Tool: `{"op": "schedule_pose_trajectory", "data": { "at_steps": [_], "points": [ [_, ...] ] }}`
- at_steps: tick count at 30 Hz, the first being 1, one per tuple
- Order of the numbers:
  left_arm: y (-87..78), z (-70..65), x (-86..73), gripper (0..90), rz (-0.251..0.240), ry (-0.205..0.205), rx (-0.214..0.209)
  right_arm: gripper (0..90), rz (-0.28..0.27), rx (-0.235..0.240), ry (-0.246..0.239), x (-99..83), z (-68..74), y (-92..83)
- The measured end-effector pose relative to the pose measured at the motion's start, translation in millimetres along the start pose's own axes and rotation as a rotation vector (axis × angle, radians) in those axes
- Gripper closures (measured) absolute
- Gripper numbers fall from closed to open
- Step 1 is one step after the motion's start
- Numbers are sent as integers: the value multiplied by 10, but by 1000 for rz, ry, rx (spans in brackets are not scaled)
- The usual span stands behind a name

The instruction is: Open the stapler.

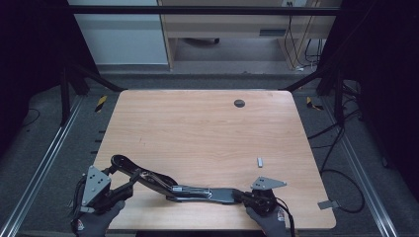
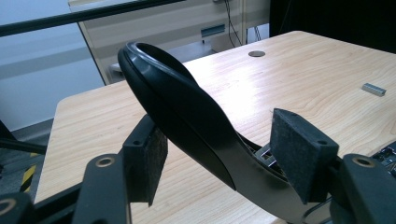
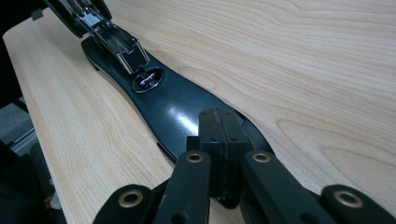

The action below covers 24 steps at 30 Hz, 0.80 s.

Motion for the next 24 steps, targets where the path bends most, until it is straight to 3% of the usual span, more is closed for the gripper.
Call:
{"op": "schedule_pose_trajectory", "data": {
  "at_steps": [7,24],
  "points": [
    [-35,-5,-31,324,6,29,-28,900,1,2,0,-1,0,-1],
    [-105,120,-280,319,87,34,-9,900,0,5,6,1,-5,-1]
  ]
}}
Point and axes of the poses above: each handheld gripper's, and its own axes: y roughly forward along the jaws, x roughly out of its top, z roughly to its left, the point moved 3 cm from there along y, roughly forward along the jaws, and after that the axes turned 3 degrees about x, right-handed, at the moved point
